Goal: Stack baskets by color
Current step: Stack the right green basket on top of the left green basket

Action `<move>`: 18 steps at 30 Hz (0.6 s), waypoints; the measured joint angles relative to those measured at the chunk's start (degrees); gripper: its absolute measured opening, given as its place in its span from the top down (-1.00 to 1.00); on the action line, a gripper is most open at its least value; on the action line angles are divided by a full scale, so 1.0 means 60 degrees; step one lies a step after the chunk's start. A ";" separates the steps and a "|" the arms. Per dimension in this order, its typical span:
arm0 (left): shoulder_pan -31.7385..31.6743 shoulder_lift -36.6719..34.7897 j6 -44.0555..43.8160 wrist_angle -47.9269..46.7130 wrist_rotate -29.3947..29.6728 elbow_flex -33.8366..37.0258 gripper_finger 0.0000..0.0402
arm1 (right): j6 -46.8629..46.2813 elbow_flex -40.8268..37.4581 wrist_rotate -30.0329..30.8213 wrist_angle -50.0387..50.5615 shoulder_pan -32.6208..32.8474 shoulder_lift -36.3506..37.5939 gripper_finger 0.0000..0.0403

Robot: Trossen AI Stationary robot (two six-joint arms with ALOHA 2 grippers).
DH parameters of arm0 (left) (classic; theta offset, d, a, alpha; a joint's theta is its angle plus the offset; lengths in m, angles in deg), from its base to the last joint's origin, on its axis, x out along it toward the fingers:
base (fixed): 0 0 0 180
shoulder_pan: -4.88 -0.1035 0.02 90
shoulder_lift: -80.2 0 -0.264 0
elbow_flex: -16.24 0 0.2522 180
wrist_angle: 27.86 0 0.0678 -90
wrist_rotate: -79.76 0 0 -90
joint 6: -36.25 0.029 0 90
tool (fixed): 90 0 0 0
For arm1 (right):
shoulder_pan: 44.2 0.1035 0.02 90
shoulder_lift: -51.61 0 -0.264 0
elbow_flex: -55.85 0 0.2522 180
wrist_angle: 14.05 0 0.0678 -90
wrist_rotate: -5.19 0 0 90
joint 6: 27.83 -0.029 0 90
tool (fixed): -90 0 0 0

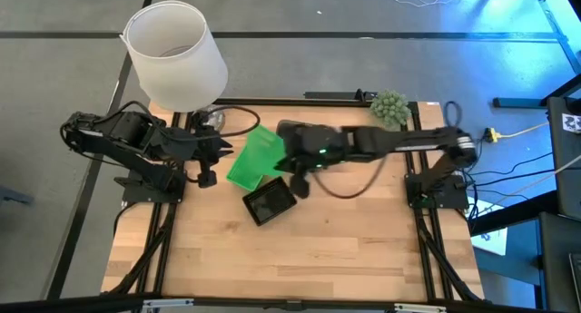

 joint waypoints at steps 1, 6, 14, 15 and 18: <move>0.0004 -0.0042 0.0080 0.0002 -0.0005 0.0004 0.73 | 0.0066 0.0209 0.0028 0.0019 0.0012 -0.0323 0.97; 0.0119 -0.0461 0.0109 0.0005 0.0003 0.0004 0.73 | 0.0741 0.1161 -0.0521 -0.0086 0.0027 -0.1876 0.97; 0.0137 -0.1056 0.0032 0.0005 0.0000 0.0004 0.73 | 0.0696 0.1892 -0.1149 -0.0177 -0.0048 -0.3524 0.97; 0.0137 -0.1099 0.0032 0.0005 0.0000 0.0000 0.73 | 0.0652 0.1890 -0.1141 -0.0169 -0.0063 -0.3607 0.97; 0.0137 -0.1208 0.0034 0.0009 0.0000 0.0000 0.73 | 0.0471 0.1896 -0.0802 -0.0132 -0.0147 -0.3772 0.97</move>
